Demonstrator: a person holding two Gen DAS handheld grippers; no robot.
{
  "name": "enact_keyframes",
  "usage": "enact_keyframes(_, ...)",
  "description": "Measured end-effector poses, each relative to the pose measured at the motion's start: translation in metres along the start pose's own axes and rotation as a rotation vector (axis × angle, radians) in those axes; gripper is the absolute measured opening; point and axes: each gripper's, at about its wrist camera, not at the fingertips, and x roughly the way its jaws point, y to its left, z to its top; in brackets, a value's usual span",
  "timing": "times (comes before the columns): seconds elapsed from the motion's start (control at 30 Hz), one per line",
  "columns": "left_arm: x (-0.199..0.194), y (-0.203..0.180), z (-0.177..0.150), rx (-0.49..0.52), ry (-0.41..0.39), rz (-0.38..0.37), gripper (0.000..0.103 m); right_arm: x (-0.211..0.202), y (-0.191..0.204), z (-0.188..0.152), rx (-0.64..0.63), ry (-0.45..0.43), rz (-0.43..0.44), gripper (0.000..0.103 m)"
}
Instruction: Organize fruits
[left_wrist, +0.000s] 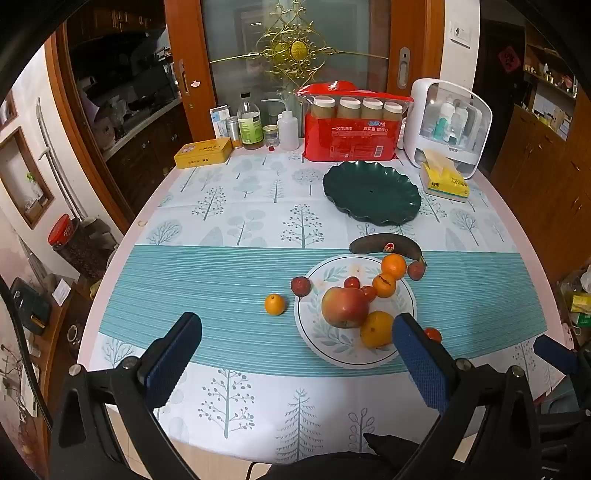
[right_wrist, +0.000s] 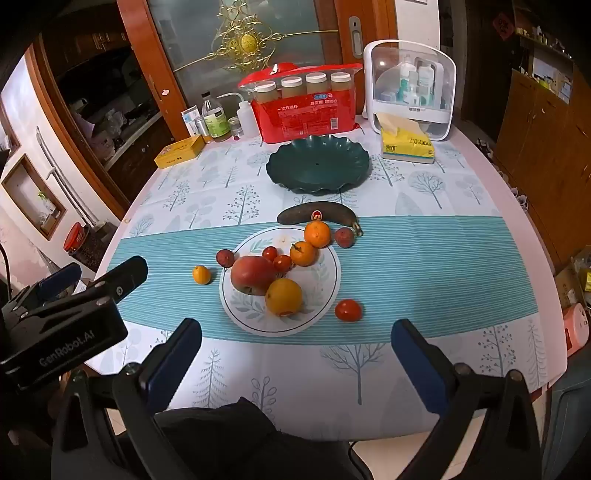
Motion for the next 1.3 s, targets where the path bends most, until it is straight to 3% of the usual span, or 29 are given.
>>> enact_keyframes(1.3, 0.009, 0.008, 0.008, 0.014, 0.022, -0.031, 0.102, 0.003, 0.005, 0.012, -0.003, -0.019, -0.024, 0.103)
